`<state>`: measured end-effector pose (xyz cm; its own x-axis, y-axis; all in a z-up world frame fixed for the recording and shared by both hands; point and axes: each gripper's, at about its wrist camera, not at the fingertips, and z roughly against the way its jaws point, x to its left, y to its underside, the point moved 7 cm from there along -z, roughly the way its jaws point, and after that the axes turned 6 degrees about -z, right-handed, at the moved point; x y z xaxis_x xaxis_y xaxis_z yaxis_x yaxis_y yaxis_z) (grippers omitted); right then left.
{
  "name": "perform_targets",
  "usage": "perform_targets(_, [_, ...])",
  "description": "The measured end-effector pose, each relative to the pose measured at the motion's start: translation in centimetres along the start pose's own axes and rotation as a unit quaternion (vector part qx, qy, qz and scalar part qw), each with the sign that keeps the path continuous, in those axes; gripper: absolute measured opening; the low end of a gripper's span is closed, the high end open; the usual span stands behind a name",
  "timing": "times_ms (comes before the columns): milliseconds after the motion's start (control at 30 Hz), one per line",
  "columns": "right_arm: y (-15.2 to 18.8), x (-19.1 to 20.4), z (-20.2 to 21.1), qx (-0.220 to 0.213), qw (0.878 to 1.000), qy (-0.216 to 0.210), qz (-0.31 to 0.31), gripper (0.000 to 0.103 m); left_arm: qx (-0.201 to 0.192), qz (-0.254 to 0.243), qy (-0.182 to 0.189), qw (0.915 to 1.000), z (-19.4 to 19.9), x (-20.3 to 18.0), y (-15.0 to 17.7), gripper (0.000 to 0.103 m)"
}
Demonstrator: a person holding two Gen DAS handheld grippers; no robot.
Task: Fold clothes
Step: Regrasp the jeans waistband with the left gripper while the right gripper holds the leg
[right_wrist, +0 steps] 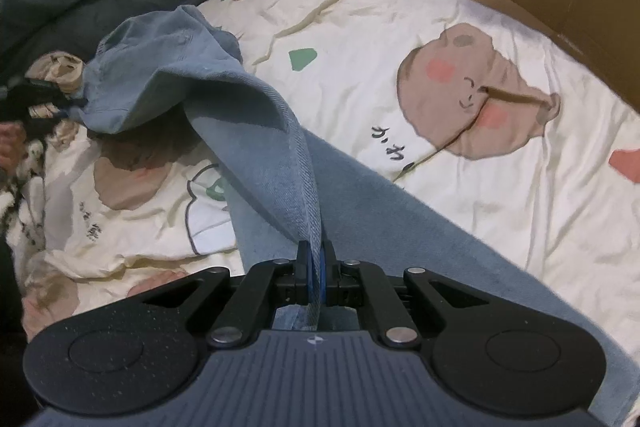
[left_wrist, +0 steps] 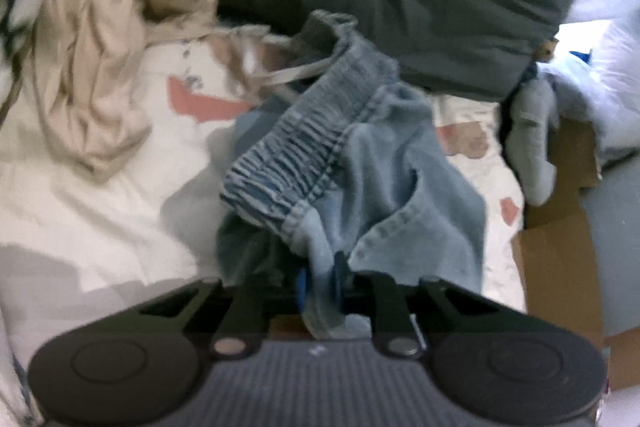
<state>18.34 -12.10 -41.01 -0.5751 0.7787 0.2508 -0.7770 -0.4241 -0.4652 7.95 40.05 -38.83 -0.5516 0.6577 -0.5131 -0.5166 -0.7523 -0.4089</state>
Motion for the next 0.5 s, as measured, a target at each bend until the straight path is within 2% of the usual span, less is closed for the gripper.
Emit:
perform_targets(133, [-1.1, -0.2, 0.6, -0.007, 1.000, 0.013, 0.010, 0.001, -0.014, -0.025, 0.007, 0.9996, 1.3, -2.2, -1.6, 0.008])
perform_targets(500, [-6.1, -1.6, 1.9, -0.037, 0.998, 0.054, 0.027, 0.001, -0.068, -0.045, 0.052, 0.9953, 4.1, -8.7, -8.1, 0.007])
